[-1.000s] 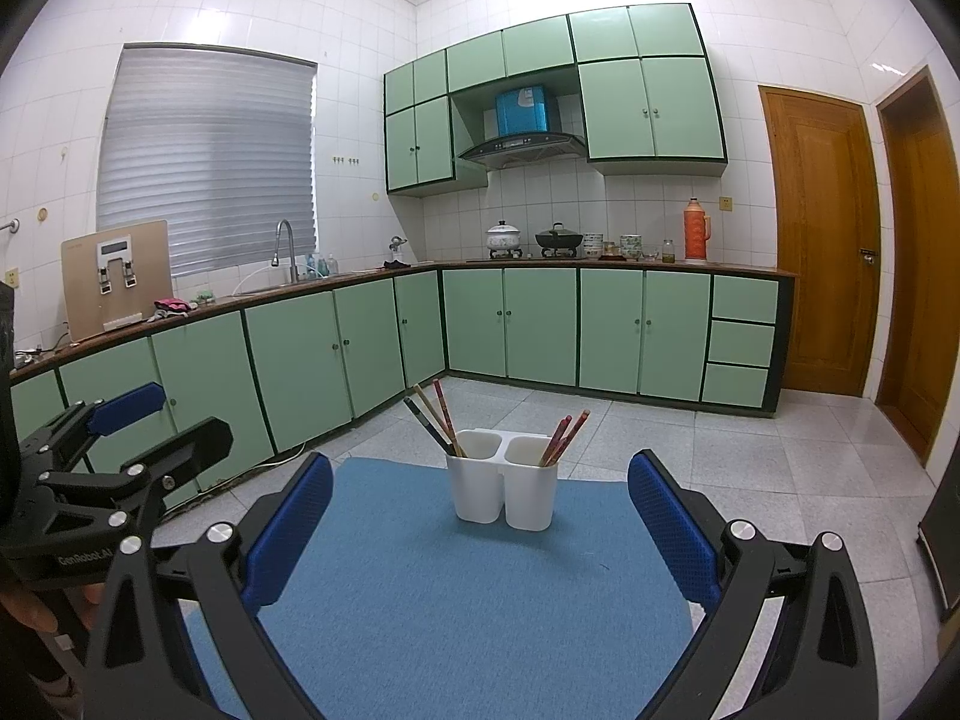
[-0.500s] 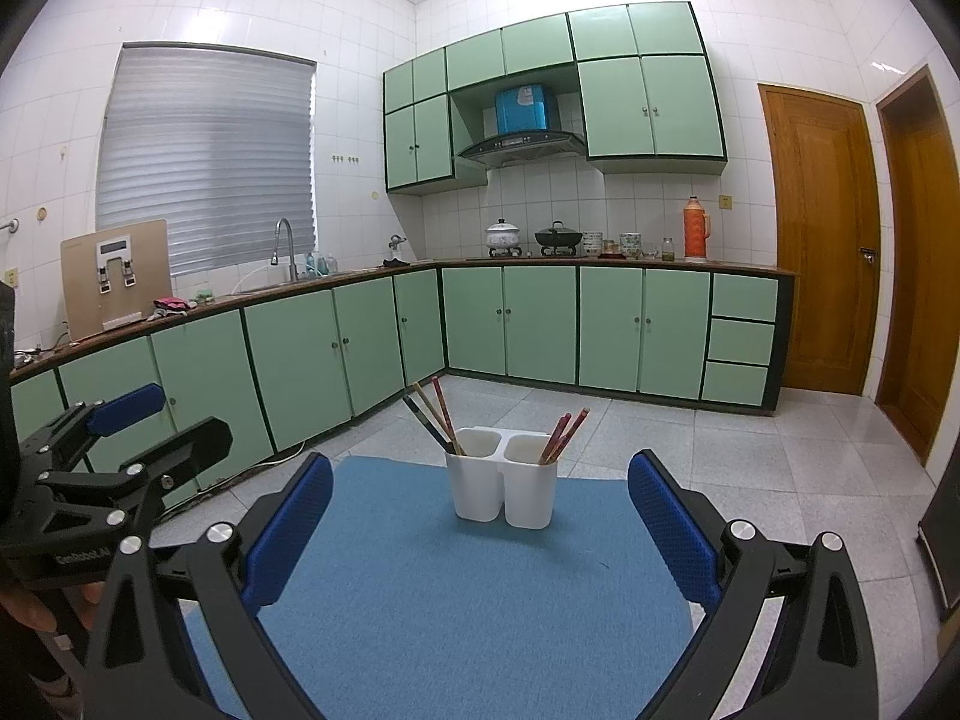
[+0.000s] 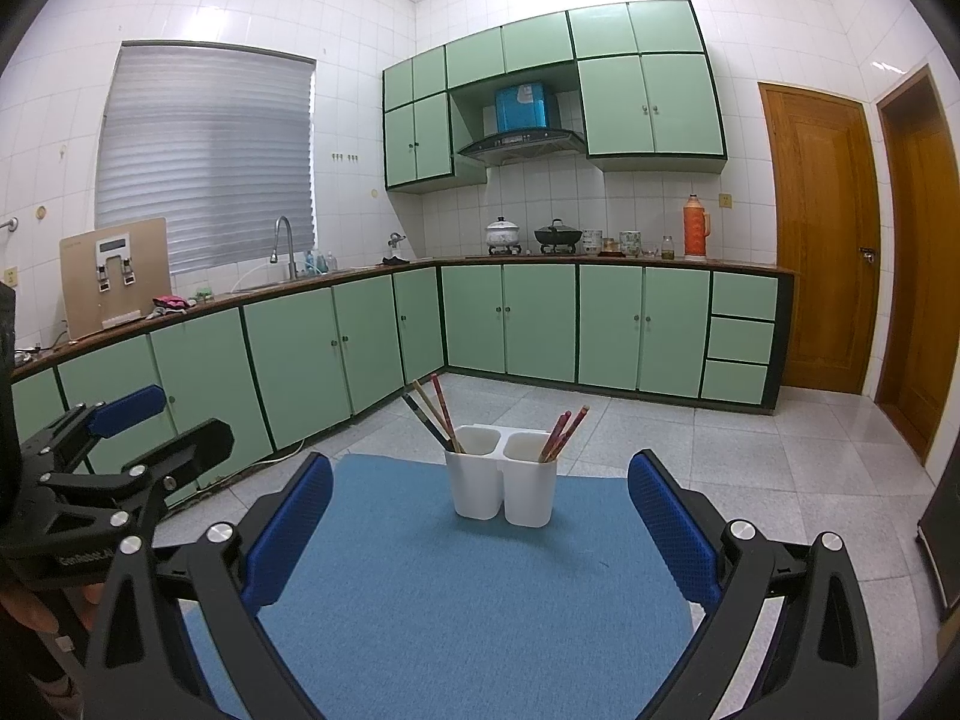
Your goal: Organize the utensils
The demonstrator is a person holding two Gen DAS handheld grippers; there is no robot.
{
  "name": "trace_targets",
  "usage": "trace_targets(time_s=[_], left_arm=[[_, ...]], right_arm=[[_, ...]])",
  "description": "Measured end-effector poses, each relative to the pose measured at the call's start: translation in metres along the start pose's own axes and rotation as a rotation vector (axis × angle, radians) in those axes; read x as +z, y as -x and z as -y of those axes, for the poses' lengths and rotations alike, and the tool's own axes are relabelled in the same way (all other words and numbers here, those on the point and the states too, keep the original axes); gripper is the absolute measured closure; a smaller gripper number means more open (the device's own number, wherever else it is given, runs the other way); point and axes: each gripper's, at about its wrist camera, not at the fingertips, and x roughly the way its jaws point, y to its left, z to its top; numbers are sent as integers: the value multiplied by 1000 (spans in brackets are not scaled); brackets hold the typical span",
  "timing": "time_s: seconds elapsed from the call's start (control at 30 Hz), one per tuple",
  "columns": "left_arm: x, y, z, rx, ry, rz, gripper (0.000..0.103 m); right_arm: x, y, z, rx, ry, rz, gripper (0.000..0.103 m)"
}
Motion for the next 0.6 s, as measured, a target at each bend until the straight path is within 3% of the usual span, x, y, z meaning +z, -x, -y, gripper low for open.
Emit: trace_targets(time_s=[0.6], left_arm=[[-3,-6,1,0,10,-15,6]], right_arm=[[-11,-2,0,-2,-3,-2,6]])
